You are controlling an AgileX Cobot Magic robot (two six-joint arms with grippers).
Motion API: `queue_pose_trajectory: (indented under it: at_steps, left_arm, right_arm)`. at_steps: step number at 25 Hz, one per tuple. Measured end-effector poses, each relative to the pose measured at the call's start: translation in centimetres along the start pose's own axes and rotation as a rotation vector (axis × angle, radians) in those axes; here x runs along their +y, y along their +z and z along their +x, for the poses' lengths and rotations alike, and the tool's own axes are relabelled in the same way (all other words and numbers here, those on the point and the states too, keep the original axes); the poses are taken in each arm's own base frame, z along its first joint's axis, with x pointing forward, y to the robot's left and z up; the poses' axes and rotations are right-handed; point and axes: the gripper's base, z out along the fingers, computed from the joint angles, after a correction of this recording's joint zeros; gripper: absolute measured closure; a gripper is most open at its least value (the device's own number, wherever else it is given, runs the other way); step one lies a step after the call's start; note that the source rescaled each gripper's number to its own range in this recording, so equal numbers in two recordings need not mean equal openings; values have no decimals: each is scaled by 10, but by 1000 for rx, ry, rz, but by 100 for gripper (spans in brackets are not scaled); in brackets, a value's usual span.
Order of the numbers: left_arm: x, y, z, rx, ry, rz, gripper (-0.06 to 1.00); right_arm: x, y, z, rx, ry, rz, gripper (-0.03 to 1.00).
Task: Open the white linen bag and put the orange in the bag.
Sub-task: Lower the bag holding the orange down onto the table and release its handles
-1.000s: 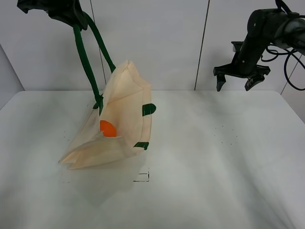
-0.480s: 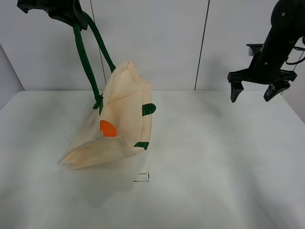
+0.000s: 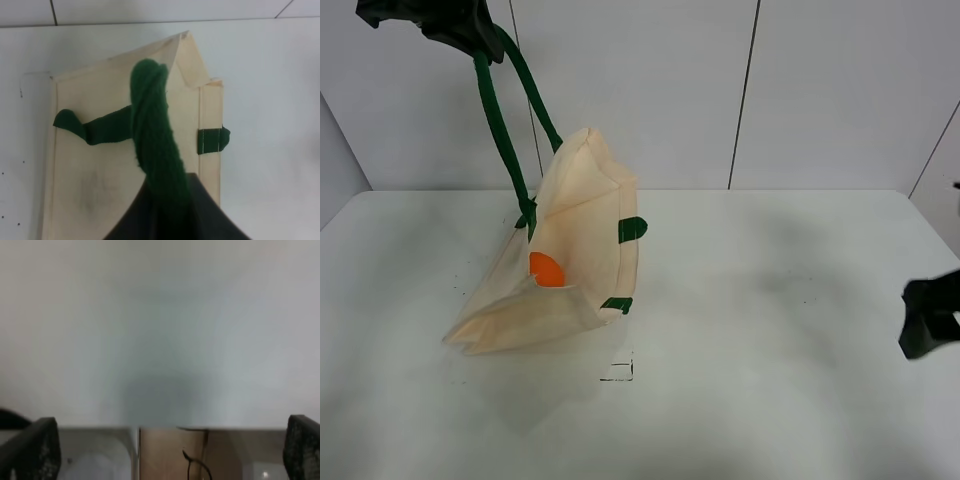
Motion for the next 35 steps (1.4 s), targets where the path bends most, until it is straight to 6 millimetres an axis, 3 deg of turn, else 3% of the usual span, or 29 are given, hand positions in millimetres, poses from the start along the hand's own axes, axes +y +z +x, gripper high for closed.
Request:
queue_pose_trajectory:
  at_steps: [8,14,29,35]
  left_arm:
    - [0,0,0,0,0,0,94]
    - [0,0,0,0,1,0,94]
    - [0,0,0,0,3,0,94]
    - [1,5,1,16,2,-4,94]
  right_arm:
    - [-3,-1,100,-370,-6,-9,-1]
    - [-4,-25,139,-693,-7,-14,-1]
    - [-4,-36,178,-949,54,17,-1]
    - [-4,-36,180,-964,54,18,-1]
